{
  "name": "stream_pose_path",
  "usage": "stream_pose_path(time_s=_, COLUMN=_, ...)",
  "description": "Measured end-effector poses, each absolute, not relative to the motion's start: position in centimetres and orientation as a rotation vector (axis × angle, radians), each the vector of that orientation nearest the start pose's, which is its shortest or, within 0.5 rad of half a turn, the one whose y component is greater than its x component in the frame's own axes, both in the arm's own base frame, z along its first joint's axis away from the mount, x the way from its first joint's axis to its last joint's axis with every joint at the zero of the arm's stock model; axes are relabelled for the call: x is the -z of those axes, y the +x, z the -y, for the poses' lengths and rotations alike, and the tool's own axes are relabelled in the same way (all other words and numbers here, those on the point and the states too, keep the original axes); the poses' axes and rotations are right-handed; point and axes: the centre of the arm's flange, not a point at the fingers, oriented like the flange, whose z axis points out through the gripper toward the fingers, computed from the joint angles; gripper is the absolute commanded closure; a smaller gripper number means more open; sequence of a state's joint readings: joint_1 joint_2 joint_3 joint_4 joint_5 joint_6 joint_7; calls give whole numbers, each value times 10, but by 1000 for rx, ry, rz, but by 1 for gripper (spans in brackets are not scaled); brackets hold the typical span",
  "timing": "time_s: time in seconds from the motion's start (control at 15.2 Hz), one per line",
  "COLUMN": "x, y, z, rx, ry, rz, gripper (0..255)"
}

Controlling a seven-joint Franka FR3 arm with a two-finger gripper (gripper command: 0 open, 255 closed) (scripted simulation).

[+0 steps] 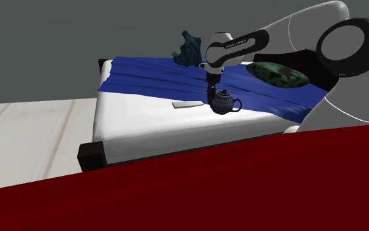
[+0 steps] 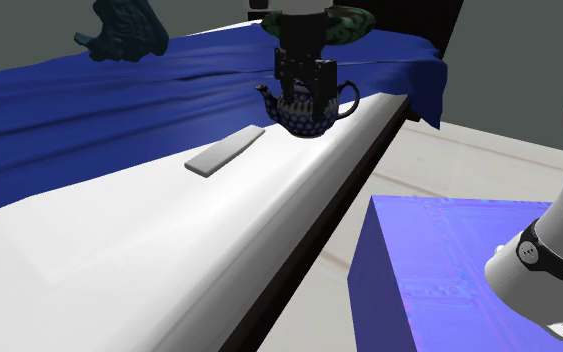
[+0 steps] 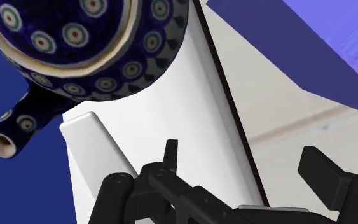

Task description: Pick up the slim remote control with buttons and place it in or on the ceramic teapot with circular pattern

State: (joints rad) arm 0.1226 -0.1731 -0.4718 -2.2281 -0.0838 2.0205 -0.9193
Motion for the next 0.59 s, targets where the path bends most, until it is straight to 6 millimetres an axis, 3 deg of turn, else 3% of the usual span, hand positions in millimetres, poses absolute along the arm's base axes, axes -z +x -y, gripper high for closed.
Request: stream_pose_path(time_s=0.59, x=-388, y=560, z=207, rx=-18, ry=-2806, rz=1375, gripper=0)
